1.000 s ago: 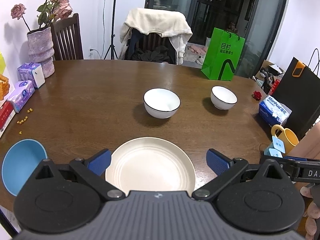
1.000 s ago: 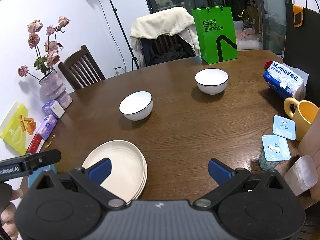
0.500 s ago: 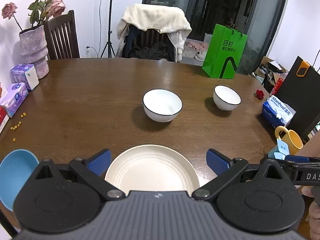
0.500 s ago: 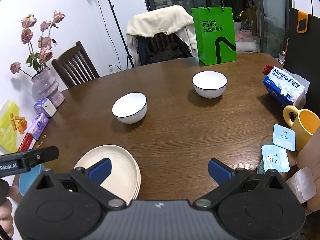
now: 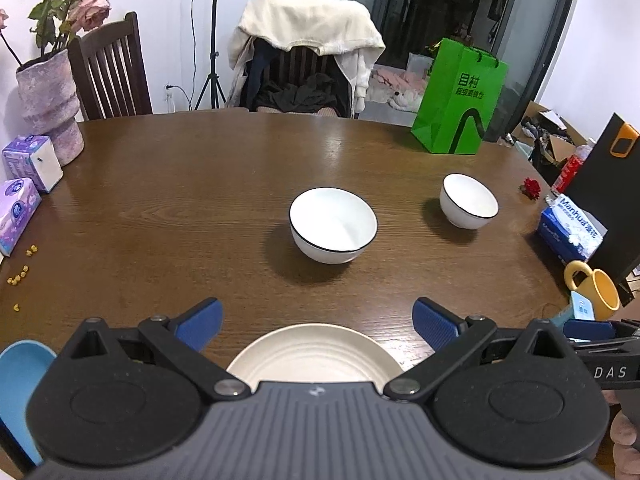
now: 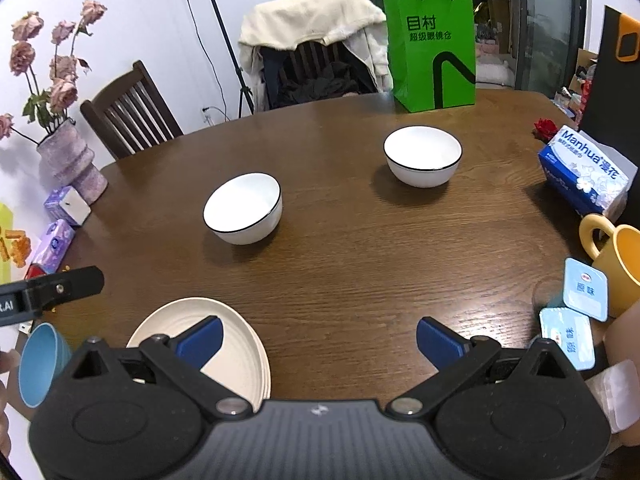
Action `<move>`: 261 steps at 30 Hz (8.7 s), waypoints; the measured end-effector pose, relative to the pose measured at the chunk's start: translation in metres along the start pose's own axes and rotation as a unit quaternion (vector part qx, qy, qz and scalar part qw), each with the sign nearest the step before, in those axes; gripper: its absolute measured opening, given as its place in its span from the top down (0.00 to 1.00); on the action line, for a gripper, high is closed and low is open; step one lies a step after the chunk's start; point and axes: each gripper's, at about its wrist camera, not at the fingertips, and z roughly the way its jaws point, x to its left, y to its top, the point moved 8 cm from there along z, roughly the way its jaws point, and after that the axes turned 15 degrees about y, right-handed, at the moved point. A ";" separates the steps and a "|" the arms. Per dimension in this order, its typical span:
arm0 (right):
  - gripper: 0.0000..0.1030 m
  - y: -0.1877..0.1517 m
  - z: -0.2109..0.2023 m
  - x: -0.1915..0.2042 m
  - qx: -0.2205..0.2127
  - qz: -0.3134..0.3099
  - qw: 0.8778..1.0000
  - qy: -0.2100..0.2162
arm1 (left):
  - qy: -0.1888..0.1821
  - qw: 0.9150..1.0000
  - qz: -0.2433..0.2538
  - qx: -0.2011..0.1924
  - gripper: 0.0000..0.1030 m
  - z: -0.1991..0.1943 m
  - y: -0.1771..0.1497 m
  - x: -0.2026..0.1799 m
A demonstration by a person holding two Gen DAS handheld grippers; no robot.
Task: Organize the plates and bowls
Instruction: 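Move both tools toward the large white bowl, then close both grippers together on the large white bowl rim, then lift the white bowl and carry it toward the cream plate stack, then carry the held white bowl over the cream plate stack with both grippers, then carry the held large white bowl toward the blue bowl with both grippers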
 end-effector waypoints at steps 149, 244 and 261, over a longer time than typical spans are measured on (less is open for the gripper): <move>0.91 0.056 0.092 0.044 0.054 -0.016 0.998 0.029 | 0.022 0.996 -0.040 0.082 0.92 0.046 0.017 -0.026; 0.90 -0.035 0.136 0.268 0.127 -0.107 0.981 0.101 | 0.091 0.983 -0.122 0.098 0.92 -0.006 -0.050 0.207; 0.90 -0.044 0.150 0.311 0.138 -0.129 0.975 0.118 | 0.108 0.978 -0.146 0.102 0.92 -0.010 -0.059 0.251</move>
